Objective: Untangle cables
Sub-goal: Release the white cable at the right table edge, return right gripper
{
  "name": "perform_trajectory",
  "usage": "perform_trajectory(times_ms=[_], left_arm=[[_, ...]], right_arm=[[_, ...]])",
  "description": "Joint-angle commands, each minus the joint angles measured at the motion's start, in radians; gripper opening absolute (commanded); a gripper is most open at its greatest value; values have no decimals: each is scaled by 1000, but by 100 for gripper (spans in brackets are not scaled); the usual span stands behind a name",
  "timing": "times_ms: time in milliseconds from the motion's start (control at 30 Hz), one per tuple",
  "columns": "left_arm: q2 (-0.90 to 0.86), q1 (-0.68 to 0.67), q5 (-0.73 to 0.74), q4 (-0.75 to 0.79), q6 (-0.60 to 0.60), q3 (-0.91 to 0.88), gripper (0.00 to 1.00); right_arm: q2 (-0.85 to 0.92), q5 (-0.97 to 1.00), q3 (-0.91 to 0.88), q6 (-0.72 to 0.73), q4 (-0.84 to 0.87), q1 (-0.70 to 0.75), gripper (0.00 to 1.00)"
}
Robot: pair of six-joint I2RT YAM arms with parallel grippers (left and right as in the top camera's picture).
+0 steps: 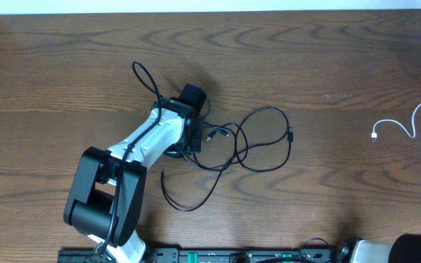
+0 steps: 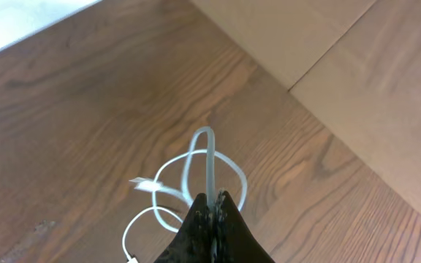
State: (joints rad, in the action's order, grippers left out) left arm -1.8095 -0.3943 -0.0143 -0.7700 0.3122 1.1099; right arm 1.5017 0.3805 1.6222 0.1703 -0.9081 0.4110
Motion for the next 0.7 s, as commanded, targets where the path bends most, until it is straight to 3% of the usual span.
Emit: perform_trajectory(times_ms=[0,67,100,133,167,200,333,433,667], left_arm=[[-7,0,-19,-8,8,-8,8],[-7,0,-19,-7,7,-8,8],[-7,0,-19,-7,7,-8,7],[-7,0,-19,-7,7,-8,8],[-7,0,-14,-5,7,-8,8],[-7,0,8,2,6,-7,8],[25,0,89,11,-14,47,7],[122,0,213,13,-55,109,7],[524,0,278,35,-52,135,8]], right_arm=[[47,-5,16,-8,-1,22,1],[56,-5,16,-8,-1,44,1],[55,-6,16,-7,-1,48,6],[55,-21,16,-8,-4,49,45],[55,-105,16,-30,-4,48,72],[55,-233,16,-68,-4,45,85],[55,-608,16,-82,-38,31,91],[55,-761,16,-143,-126,-18,99],[55,-865,-27,-183,-225,-170,98]])
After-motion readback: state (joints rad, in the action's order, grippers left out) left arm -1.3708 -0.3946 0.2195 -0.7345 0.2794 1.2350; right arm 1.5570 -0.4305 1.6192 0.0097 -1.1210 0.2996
